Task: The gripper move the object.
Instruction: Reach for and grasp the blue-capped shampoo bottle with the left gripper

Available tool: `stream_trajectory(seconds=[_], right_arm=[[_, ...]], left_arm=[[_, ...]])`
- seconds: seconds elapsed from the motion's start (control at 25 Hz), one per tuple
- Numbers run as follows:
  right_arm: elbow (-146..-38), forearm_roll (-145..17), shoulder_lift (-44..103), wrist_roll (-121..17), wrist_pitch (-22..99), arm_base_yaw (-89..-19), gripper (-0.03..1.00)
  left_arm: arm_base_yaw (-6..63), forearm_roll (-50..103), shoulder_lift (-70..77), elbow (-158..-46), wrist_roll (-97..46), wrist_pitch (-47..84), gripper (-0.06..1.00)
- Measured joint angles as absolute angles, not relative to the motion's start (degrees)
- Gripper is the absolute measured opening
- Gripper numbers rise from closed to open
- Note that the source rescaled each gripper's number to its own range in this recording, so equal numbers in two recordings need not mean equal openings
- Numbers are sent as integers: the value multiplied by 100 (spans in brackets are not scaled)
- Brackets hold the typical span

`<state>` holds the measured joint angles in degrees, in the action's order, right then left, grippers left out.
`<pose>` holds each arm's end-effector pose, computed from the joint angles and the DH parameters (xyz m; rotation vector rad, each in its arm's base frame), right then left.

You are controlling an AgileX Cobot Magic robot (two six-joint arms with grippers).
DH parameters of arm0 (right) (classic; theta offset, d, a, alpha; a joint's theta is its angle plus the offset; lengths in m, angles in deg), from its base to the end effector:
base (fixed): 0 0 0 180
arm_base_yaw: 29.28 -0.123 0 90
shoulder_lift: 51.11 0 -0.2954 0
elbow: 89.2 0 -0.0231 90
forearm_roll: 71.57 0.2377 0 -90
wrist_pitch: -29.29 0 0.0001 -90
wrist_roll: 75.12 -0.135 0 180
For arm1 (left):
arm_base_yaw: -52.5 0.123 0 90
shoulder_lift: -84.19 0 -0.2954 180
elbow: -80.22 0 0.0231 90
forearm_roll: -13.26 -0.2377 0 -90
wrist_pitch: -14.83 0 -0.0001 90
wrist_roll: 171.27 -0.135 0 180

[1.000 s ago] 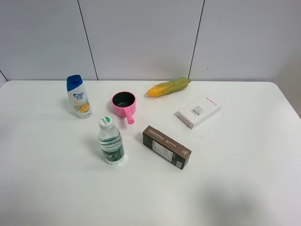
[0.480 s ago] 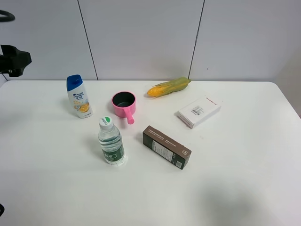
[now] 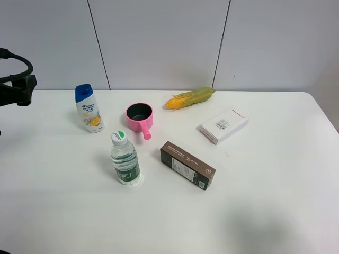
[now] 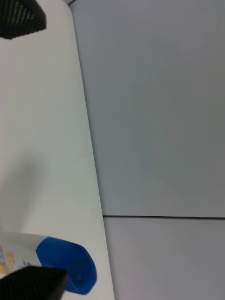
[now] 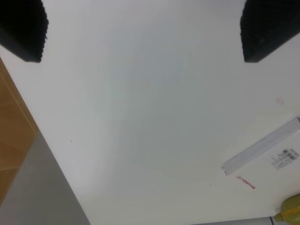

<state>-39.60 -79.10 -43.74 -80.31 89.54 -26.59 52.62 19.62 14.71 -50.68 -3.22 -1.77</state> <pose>0.0125 -0.0160 0.2488 0.1448 2.0362 -0.1301 0.2482 0.0048 0.2779 0.0664 1.7814 0.1033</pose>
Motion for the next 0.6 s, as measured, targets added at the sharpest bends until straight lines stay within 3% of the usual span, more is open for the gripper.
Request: stream_trajectory(seconds=[0.28, 0.6], right_arm=[[-3960, -7910, -4374, -8031, 8954, -2659, 100], [-3960, -7910, -4374, -8031, 8954, -2659, 100]], left_arm=[[5262, 1161, 1324, -4701, 592, -1197, 100], [5262, -191, 149, -4540, 1632, -2279, 100]])
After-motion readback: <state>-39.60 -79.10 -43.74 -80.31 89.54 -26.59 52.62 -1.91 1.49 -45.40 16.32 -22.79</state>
